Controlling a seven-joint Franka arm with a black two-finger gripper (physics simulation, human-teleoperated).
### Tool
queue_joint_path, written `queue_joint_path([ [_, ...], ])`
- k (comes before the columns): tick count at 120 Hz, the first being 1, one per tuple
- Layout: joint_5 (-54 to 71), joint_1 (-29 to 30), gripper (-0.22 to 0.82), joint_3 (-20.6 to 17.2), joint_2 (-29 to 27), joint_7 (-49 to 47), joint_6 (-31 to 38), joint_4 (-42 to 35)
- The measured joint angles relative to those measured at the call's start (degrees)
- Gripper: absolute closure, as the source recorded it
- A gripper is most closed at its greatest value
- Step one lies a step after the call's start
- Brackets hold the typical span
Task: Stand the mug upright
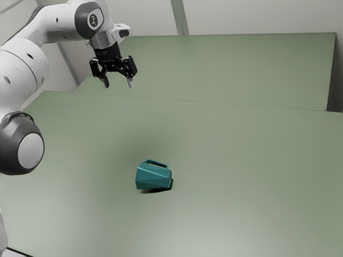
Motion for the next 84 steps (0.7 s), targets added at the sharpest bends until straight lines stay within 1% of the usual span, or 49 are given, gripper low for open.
queue_joint_path([
  [31,0.13,-0.01,0.0,0.0,-0.3,-0.05,0.68,-0.04],
  [40,0.19,-0.09,0.0,-0.06,-2.02,-0.07,0.75,-1.75],
  [46,0.31,-0.15,0.0,-0.08,-4.84,-0.07,0.73,-4.84],
  [60,0.83,-1.16,0.0,-0.58,-13.54,-0.09,0.96,-15.36],
  [68,1.39,-2.39,0.0,-0.8,-19.0,-0.11,1.82,-23.13],
  [78,1.51,-3.39,0.0,-0.76,-26.4,-0.06,4.56,-34.03],
  [84,1.46,-3.01,0.0,-0.62,-30.34,-0.02,6.12,-39.05],
])
